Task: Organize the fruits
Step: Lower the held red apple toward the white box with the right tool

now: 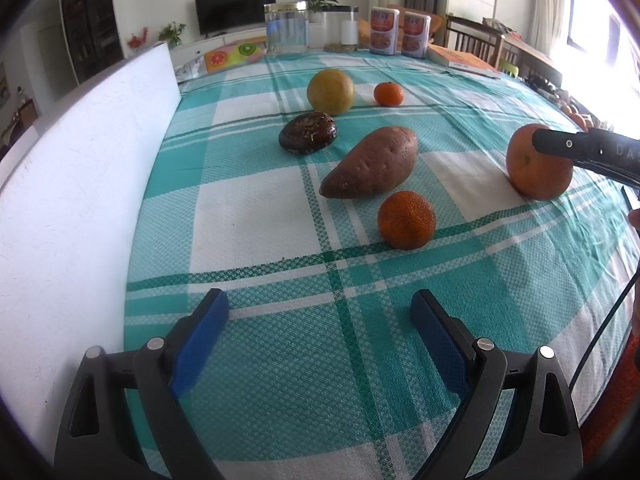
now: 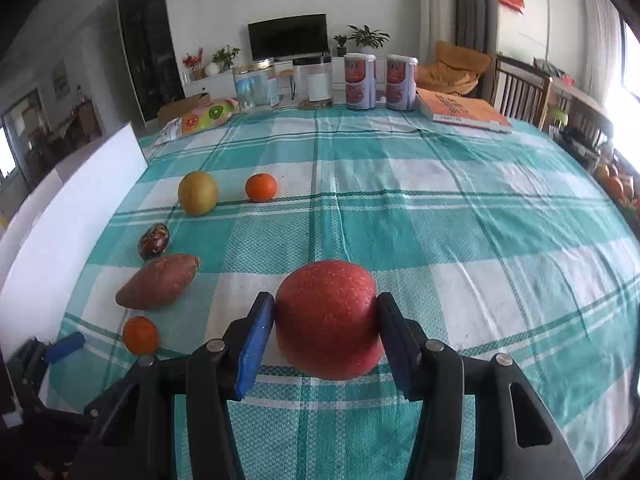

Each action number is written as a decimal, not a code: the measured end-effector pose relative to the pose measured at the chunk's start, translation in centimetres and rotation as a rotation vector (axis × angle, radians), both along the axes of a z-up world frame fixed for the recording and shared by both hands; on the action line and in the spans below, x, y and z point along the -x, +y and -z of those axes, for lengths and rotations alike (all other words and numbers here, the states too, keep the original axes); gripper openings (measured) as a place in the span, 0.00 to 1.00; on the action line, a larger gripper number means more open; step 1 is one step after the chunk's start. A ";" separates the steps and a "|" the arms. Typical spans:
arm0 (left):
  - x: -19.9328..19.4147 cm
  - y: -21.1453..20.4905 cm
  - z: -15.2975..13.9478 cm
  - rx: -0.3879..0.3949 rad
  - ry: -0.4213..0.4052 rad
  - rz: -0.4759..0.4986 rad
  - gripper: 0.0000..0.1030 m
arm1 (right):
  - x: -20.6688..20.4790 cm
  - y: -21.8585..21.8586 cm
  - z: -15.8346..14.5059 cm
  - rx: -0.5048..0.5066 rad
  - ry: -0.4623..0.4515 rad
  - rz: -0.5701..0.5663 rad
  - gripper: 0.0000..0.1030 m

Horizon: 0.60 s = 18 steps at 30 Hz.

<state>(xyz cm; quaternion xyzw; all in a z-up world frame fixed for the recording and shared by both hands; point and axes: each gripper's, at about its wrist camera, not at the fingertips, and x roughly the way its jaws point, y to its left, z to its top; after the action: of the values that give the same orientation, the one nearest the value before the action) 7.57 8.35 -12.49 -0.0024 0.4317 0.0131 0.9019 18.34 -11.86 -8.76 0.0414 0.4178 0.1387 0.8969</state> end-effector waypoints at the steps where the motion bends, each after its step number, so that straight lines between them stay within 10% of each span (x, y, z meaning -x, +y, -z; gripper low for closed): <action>1: 0.0 0.0 0.0 0.000 0.000 0.000 0.92 | -0.2 -1.6 0.2 -0.097 0.021 0.027 0.51; 8: 0.0 0.0 0.0 0.000 0.000 0.000 0.92 | -0.3 -11.0 2.2 -0.480 0.052 0.263 0.51; 18: 0.0 0.1 0.0 0.008 0.001 0.004 0.91 | 0.6 -14.0 2.6 -0.502 0.035 0.361 0.56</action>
<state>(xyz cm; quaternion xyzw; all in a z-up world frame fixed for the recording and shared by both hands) 7.59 8.40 -12.47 -0.0053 0.4322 0.0096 0.9017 17.76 -25.84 -11.35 0.3374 0.3715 0.0753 0.8616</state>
